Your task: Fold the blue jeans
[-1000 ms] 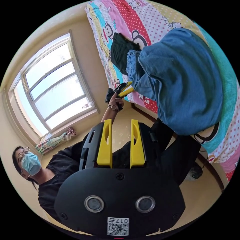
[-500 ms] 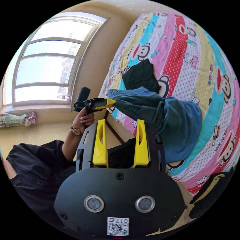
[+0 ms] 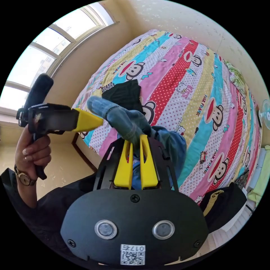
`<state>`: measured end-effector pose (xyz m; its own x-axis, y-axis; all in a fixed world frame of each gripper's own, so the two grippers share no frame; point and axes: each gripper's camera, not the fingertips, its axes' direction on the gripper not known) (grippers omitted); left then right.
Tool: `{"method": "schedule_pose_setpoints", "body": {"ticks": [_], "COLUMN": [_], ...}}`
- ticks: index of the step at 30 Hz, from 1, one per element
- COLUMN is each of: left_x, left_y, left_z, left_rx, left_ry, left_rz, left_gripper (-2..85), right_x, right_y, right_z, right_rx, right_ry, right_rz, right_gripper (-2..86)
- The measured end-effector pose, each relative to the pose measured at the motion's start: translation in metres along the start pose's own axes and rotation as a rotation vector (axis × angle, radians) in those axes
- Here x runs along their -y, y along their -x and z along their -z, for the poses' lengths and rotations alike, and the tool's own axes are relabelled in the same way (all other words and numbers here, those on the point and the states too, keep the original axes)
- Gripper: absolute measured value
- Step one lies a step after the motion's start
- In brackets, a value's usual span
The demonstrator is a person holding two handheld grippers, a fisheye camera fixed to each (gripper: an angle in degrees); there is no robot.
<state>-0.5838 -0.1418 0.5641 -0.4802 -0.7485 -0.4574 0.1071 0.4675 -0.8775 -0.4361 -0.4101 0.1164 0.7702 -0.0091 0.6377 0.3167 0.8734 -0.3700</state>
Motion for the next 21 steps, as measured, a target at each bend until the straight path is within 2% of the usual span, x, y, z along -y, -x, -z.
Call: {"method": "schedule_pose_setpoints", "body": {"ticks": [1,5,8,14,19,21], "left_x": [-0.007,-0.029,-0.048,-0.085,-0.094,-0.097], "left_y": [0.004,0.0,-0.01,-0.037,-0.055,-0.069], "left_z": [0.012,0.044,0.063,0.081,0.064,0.06], "left_rx": [-0.014,0.164,0.142,0.176,0.169,0.138], "left_ry": [-0.015,0.03,0.037,-0.024,-0.011,-0.029], "left_rz": [0.014,0.032,-0.02,-0.148,-0.205,-0.268], "left_gripper": [-0.7,-1.0,-0.9,0.6,10.7,12.2], "right_x": [-0.005,-0.038,-0.057,-0.1,-0.143,-0.166], "right_y": [0.003,0.021,0.036,0.091,0.123,0.142], "right_z": [0.009,0.078,0.136,0.265,0.352,0.387], "right_rx": [0.001,-0.082,-0.065,-0.204,-0.031,-0.008], "right_ry": [-0.019,-0.162,-0.266,-0.516,-0.699,-0.75], "right_rz": [0.001,-0.048,-0.046,-0.01,0.085,0.166], "right_gripper": [5.2,4.3,4.1,3.9,3.8,3.8]}}
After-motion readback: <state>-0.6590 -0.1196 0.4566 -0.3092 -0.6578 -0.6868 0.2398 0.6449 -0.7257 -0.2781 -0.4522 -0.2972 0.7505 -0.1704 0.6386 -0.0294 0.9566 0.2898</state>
